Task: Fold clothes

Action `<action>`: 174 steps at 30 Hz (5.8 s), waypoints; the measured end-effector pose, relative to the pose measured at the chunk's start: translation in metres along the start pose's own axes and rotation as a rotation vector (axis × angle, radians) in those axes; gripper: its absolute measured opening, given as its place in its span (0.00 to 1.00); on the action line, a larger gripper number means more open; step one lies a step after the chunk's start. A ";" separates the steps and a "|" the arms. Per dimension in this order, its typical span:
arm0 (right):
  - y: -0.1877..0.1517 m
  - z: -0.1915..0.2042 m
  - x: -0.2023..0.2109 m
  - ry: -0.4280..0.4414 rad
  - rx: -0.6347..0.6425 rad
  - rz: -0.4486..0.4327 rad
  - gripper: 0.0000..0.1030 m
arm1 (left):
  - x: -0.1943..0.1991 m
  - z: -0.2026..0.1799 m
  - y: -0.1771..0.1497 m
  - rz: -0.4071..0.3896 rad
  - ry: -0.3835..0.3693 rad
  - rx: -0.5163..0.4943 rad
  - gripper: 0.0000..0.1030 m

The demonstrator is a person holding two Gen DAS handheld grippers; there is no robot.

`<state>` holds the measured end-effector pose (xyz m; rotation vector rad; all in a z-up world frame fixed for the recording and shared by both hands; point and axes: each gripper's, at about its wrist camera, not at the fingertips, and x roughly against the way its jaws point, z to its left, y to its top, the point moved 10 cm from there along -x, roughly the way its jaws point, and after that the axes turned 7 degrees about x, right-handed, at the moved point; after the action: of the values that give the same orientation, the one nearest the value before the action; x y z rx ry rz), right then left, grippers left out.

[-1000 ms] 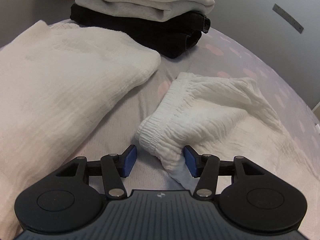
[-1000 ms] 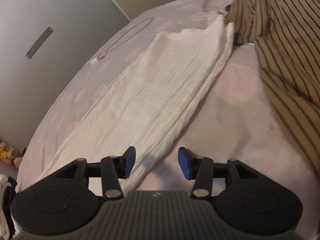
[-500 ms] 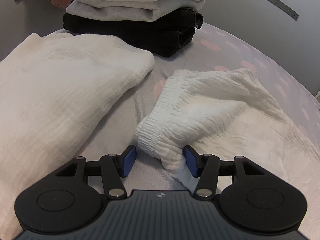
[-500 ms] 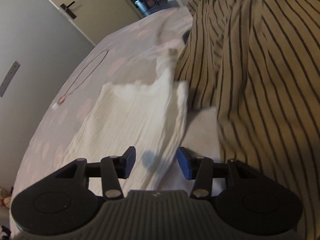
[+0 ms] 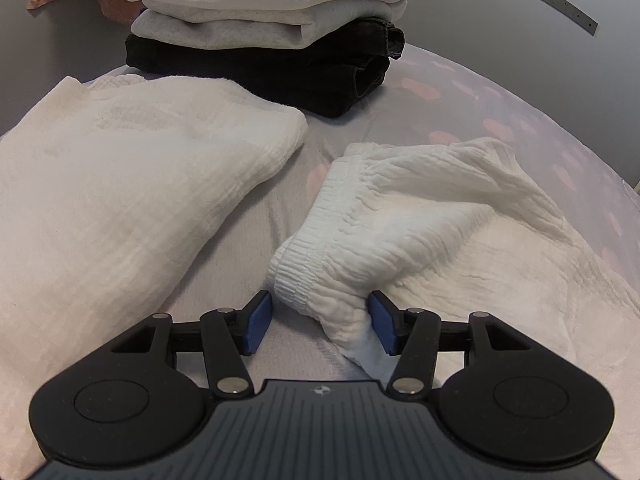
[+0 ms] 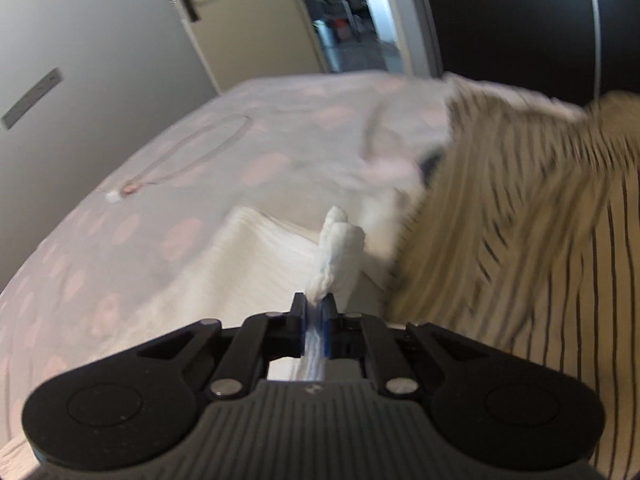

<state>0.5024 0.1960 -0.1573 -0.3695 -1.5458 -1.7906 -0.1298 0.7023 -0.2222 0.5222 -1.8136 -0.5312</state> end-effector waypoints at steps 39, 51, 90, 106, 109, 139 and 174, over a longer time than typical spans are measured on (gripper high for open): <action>-0.278 0.650 0.235 0.902 0.721 0.125 0.07 | 0.035 0.058 0.042 0.139 -0.227 0.243 0.40; -0.433 0.625 0.220 0.894 1.032 0.328 0.08 | 0.032 0.067 0.051 0.132 -0.267 0.297 0.41; -0.298 0.267 0.157 0.351 0.735 0.109 0.63 | -0.002 0.031 0.014 0.105 -0.288 0.372 0.63; -0.263 0.278 0.174 0.375 0.680 -0.017 0.10 | 0.028 0.017 0.015 -0.023 -0.192 0.257 0.24; -0.242 0.271 0.193 0.360 0.675 -0.056 0.10 | 0.049 0.014 0.008 -0.006 -0.198 0.255 0.24; -0.251 0.053 0.307 0.251 0.411 0.175 0.16 | 0.197 0.026 -0.174 0.366 -0.055 0.051 0.32; -0.290 0.197 0.258 0.516 0.535 0.106 0.42 | 0.198 -0.116 -0.190 -0.096 -0.248 -0.767 0.53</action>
<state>0.0789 0.2980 -0.1584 0.2500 -1.5094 -1.1955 -0.0575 0.4216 -0.1521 0.0105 -1.6486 -1.3258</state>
